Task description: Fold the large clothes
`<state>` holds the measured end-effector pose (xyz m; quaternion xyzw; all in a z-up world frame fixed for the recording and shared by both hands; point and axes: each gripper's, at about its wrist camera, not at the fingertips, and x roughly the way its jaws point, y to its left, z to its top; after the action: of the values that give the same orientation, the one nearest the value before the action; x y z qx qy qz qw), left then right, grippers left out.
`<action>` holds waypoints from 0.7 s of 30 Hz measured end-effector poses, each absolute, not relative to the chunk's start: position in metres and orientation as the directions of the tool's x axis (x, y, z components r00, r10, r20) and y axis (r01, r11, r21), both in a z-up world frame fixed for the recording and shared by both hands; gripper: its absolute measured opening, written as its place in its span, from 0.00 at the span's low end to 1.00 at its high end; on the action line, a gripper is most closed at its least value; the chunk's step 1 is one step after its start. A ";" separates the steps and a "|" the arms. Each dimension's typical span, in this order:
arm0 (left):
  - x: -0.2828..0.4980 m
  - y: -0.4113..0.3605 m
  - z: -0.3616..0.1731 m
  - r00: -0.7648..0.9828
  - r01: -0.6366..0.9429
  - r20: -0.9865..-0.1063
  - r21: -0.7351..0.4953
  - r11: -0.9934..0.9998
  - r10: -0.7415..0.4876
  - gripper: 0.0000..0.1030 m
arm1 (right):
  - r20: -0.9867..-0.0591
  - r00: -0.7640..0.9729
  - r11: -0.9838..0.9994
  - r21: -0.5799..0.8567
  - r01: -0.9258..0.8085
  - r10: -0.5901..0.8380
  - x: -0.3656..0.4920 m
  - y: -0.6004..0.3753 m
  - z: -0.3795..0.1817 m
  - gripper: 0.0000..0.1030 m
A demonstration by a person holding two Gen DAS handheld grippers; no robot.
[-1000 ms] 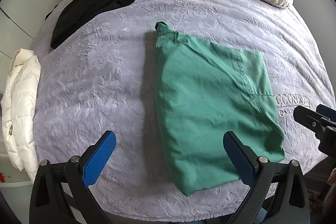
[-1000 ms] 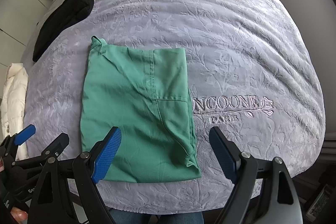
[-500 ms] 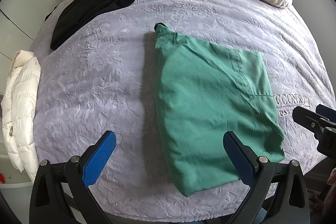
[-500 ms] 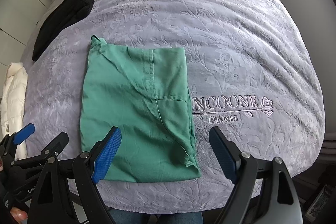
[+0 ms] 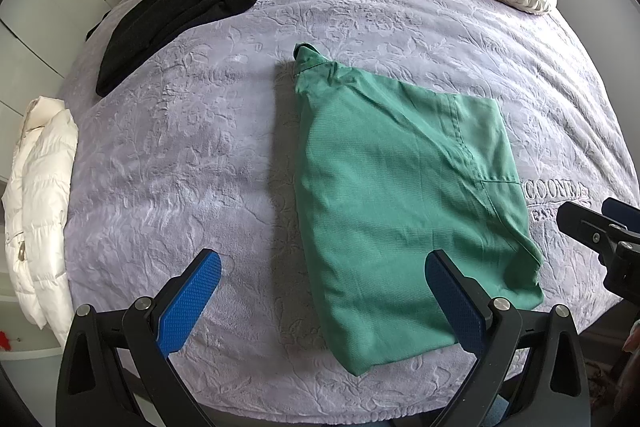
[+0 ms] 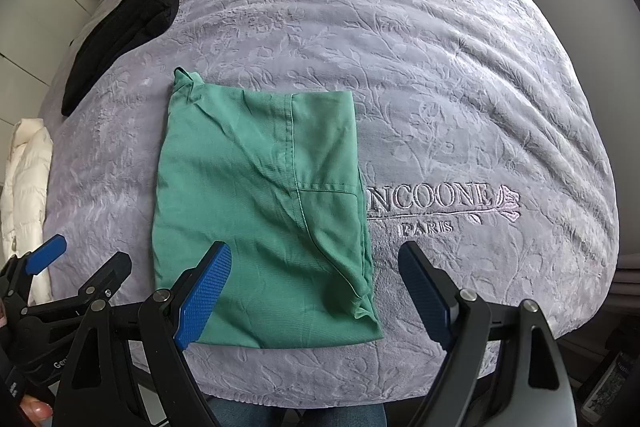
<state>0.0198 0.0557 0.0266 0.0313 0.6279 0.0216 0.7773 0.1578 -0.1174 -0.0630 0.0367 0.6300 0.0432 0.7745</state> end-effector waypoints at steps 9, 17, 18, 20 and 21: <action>0.020 0.056 0.026 0.210 0.008 -0.975 0.076 0.997 0.072 0.99 | -0.973 0.203 0.994 0.111 -0.019 0.113 0.157 -0.117 -0.063 0.85; 0.019 0.054 0.026 0.211 0.005 -0.975 0.077 0.997 0.075 0.99 | -0.973 0.201 0.994 0.111 -0.018 0.112 0.156 -0.116 -0.063 0.85; 0.019 0.054 0.025 0.211 0.004 -0.975 0.077 0.997 0.075 0.99 | -0.973 0.200 0.994 0.109 -0.020 0.111 0.156 -0.116 -0.063 0.85; 0.019 0.054 0.025 0.211 0.003 -0.975 0.078 0.997 0.076 0.99 | -0.974 0.199 0.994 0.106 -0.023 0.109 0.157 -0.116 -0.064 0.85; 0.019 0.054 0.025 0.211 0.003 -0.975 0.078 0.997 0.076 0.99 | -0.974 0.198 0.994 0.105 -0.024 0.108 0.156 -0.116 -0.064 0.85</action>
<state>0.0190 0.0540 0.0252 0.0312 0.6278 0.0234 0.7774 0.1565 -0.1157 -0.0640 0.0332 0.6318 0.0426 0.7732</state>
